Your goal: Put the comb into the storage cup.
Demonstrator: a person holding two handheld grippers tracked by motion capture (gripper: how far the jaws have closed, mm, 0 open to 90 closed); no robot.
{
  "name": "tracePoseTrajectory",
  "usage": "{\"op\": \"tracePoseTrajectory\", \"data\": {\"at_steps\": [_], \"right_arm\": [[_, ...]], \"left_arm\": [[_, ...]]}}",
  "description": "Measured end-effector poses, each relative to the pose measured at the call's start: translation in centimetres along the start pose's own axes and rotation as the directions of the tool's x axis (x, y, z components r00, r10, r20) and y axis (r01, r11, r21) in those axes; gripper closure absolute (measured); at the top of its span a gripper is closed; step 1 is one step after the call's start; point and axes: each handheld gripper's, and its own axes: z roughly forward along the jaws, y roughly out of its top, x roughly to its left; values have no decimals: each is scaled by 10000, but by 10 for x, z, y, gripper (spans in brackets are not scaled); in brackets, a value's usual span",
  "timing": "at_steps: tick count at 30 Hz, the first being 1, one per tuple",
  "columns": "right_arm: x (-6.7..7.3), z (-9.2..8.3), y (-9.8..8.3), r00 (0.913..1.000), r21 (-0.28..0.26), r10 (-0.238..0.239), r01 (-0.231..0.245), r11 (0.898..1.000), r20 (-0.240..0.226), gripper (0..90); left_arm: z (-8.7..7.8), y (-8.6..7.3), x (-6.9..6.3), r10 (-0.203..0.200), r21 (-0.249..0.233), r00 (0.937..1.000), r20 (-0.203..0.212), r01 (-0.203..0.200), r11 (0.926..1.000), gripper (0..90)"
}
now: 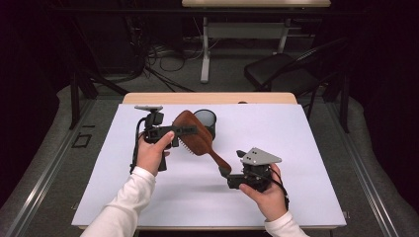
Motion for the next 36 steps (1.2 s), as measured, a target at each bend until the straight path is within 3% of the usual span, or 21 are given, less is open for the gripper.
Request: {"op": "tracePoseTrajectory", "data": {"at_steps": [11, 18, 23, 36], "right_arm": [[-9, -2, -1, 9976, -285, 594, -605, 9978, -366, 147], [-11, -3, -2, 9980, -358, 619, -623, 9974, -135, 122], [-11, -2, -2, 9980, -395, 621, -624, 9973, -78, 0], [-11, -1, -3, 9977, -251, 667, -669, 9974, -87, 0]], "left_arm": [[-8, 7, 2, 71, -471, 9997, -238, -82, 9989, 526], [-12, 11, 6, 158, -729, 9987, -491, -193, 9972, 525], [-14, 13, 8, 66, -913, 9985, -549, -116, 9958, 524], [-20, 19, 11, 2, -1259, 9976, -686, -88, 9920, 522]]}}
